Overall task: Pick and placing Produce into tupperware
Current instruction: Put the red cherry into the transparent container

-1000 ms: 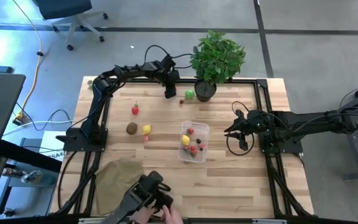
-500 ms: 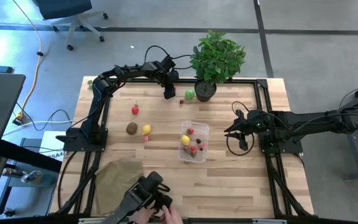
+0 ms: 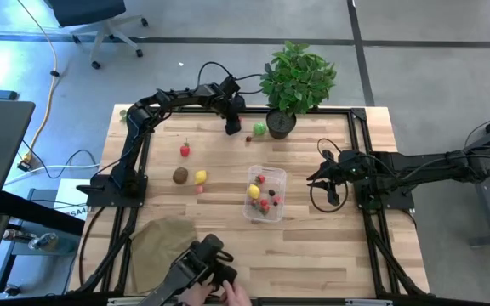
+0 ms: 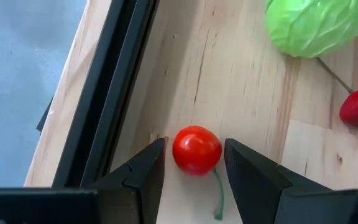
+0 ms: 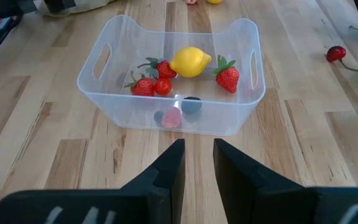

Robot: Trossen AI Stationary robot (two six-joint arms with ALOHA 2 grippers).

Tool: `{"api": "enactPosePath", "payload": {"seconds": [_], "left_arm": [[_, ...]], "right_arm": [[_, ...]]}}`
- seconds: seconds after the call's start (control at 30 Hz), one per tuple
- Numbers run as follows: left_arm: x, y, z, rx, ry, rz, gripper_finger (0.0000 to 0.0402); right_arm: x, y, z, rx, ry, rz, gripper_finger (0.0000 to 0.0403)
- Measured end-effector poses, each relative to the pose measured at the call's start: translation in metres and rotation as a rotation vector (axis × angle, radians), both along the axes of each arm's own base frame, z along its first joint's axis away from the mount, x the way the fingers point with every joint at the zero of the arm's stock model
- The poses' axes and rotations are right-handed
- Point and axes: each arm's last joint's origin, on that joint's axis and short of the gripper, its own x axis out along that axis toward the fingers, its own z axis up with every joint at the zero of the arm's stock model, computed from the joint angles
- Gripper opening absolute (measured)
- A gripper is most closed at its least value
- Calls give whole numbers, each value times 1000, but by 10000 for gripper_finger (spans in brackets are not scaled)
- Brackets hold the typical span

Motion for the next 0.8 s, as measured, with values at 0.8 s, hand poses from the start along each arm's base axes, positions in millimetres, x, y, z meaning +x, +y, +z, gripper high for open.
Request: {"api": "enactPosePath", "payload": {"seconds": [0.8], "left_arm": [[1,1,1,0,-14,15,116]], "right_arm": [[0,0,0,0,0,0,73]]}}
